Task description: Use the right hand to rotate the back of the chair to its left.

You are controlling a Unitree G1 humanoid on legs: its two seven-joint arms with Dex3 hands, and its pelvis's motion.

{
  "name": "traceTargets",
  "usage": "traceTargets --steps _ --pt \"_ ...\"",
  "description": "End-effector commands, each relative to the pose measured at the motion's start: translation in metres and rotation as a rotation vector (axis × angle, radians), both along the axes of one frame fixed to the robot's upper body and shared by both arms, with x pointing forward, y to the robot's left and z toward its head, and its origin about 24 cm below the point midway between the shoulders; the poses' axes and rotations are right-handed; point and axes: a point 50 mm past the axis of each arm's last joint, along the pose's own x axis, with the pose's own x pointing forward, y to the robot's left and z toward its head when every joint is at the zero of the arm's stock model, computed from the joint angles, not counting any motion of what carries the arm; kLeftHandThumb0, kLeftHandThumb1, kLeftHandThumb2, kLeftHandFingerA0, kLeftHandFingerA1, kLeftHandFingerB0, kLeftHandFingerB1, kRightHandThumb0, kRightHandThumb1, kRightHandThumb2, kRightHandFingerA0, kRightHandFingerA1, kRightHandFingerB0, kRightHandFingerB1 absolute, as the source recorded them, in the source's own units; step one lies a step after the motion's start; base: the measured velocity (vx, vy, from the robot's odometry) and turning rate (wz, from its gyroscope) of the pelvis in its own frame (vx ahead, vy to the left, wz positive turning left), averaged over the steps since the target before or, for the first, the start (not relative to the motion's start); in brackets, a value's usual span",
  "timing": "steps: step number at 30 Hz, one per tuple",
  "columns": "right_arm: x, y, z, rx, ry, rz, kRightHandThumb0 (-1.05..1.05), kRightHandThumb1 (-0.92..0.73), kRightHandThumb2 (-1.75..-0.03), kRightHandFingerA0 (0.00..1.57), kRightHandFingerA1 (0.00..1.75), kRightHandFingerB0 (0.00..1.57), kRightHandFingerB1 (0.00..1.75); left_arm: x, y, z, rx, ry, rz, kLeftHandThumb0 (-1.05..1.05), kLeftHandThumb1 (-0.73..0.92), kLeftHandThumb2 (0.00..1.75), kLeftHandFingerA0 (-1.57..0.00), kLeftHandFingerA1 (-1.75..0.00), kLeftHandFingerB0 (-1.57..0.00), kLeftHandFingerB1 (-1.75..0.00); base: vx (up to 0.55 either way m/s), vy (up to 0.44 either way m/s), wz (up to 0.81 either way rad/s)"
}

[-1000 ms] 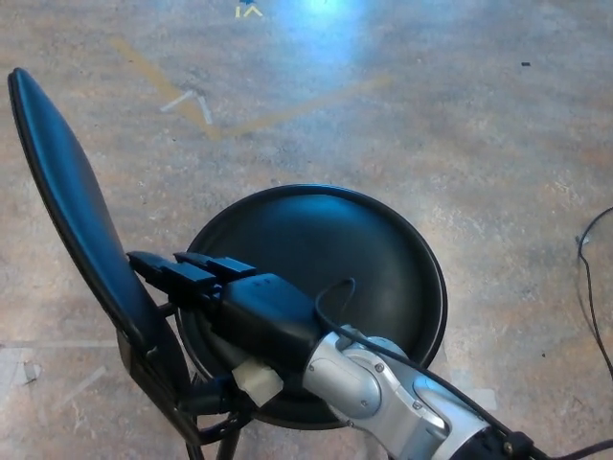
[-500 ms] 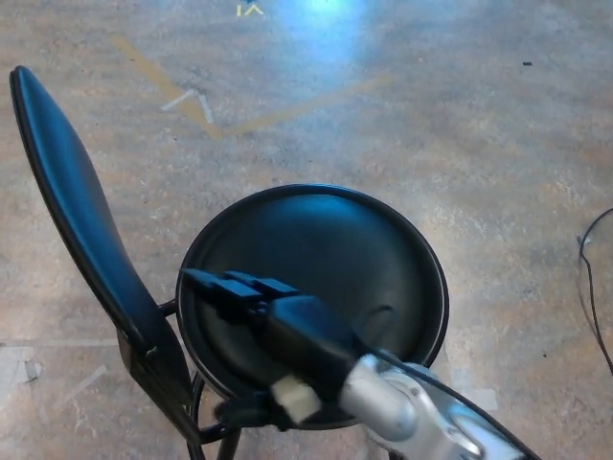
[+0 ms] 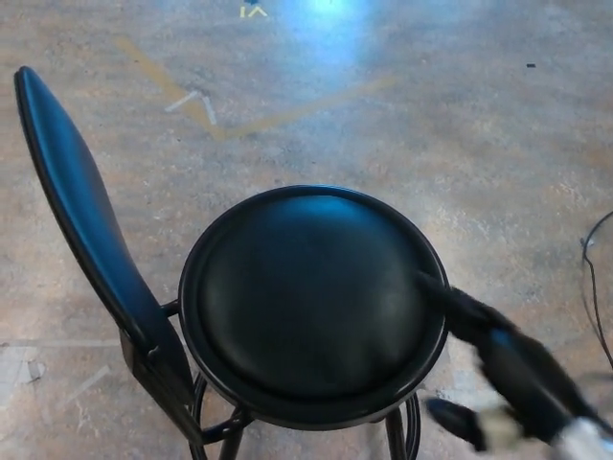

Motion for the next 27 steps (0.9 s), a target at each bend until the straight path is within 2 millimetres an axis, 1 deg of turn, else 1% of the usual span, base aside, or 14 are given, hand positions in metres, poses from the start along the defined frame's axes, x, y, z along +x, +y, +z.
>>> traceTargets --steps 1,3,4,10,11,12,13,14,18,19,20,22,23,27 --pt "-0.024 -0.038 -0.009 0.092 -0.053 -0.138 -0.99 -0.71 -1.10 0.00 0.04 0.00 0.03 -0.002 -0.004 -0.002 -0.020 -0.005 0.038 -0.58 0.63 0.97 -0.49 -0.63 -0.35 -0.53 0.00 0.000 0.00" --pt "-0.035 -0.051 -0.018 0.087 -0.039 -0.190 -0.93 -0.71 -1.10 0.00 0.09 0.00 0.09 -0.001 -0.005 -0.002 -0.026 -0.007 0.042 -0.57 0.63 0.96 -0.51 -0.64 -0.35 -0.53 0.00 0.000 0.00" --pt "-0.041 -0.056 -0.024 0.083 -0.025 -0.220 -0.99 -0.75 -1.12 0.00 0.02 0.00 0.05 -0.001 -0.005 -0.002 -0.030 -0.009 0.048 -0.56 0.79 0.64 -0.56 -0.57 -0.39 -0.41 0.00 0.000 0.00" --pt "-0.075 -0.077 -0.062 0.053 0.106 -0.414 -0.99 -0.80 -1.15 0.00 0.03 0.00 0.06 0.002 -0.005 -0.001 -0.016 -0.012 0.010 -0.57 0.80 0.64 -0.56 -0.52 -0.39 -0.40 0.00 0.000 0.00" --pt "-0.080 -0.079 -0.067 0.042 0.128 -0.441 -0.86 -0.92 -0.68 0.00 0.09 0.00 0.04 0.002 -0.005 -0.001 -0.017 -0.011 0.012 -0.56 0.81 0.64 -0.56 -0.51 -0.39 -0.39 0.00 0.000 0.00" --pt "-0.084 -0.081 -0.072 0.032 0.150 -0.465 -0.86 -0.92 -0.68 0.00 0.09 0.00 0.04 0.002 -0.005 -0.001 -0.018 -0.009 0.015 -0.56 0.81 0.64 -0.56 -0.51 -0.39 -0.39 0.00 0.000 0.00" --pt "-0.089 -0.083 -0.079 0.027 0.199 -0.497 -0.95 -0.81 -1.14 0.00 0.06 0.00 0.05 0.002 -0.005 -0.001 -0.016 -0.007 0.018 -0.58 0.63 0.96 -0.51 -0.62 -0.35 -0.53 0.00 0.000 0.00" --pt "-0.091 -0.084 -0.083 0.017 0.228 -0.516 -1.01 -0.86 -1.16 0.00 0.02 0.00 0.00 0.002 -0.005 -0.001 -0.021 -0.010 0.031 -0.56 0.79 0.64 -0.56 -0.52 -0.39 -0.40 0.00 0.000 0.00" --pt "-0.101 -0.088 -0.098 -0.014 0.348 -0.592 -1.04 -0.88 -1.19 0.00 0.02 0.00 0.00 0.004 -0.006 -0.001 -0.015 -0.005 0.018 -0.56 0.80 0.64 -0.56 -0.51 -0.41 -0.40 0.00 0.000 0.00" --pt "-0.103 -0.087 -0.102 -0.022 0.379 -0.609 -1.04 -0.89 -1.20 0.00 0.02 0.00 0.00 0.003 -0.006 -0.001 -0.012 -0.006 0.002 -0.58 0.64 0.98 -0.49 -0.62 -0.34 -0.53 0.00 0.000 0.00" --pt "-0.104 -0.087 -0.104 -0.022 0.393 -0.617 -1.03 -0.89 -1.20 0.00 0.03 0.00 0.00 0.003 -0.006 -0.001 -0.021 -0.007 0.007 -0.57 0.81 0.64 -0.51 -0.51 -0.41 -0.39 0.00 0.000 0.00" --pt "-0.108 -0.087 -0.110 -0.013 0.456 -0.654 -1.05 -0.90 -1.21 0.00 0.03 0.00 0.00 0.003 -0.005 -0.001 -0.045 -0.015 0.017 -0.59 0.81 0.64 -0.50 -0.48 -0.41 -0.38 0.00 0.000 0.00" --pt "-0.109 -0.087 -0.111 -0.013 0.476 -0.663 -1.04 -0.89 -1.23 0.00 0.10 0.00 0.00 0.002 -0.005 -0.001 -0.040 -0.010 0.011 -0.59 0.81 0.64 -0.49 -0.46 -0.42 -0.38 0.00 0.000 0.00" --pt "-0.114 -0.089 -0.117 0.026 0.554 -0.721 -1.05 -0.89 -1.23 0.00 0.06 0.00 0.03 0.003 -0.004 -0.001 -0.018 -0.003 -0.003 -0.58 0.82 0.64 -0.51 -0.46 -0.40 -0.37 0.00 0.000 0.00"
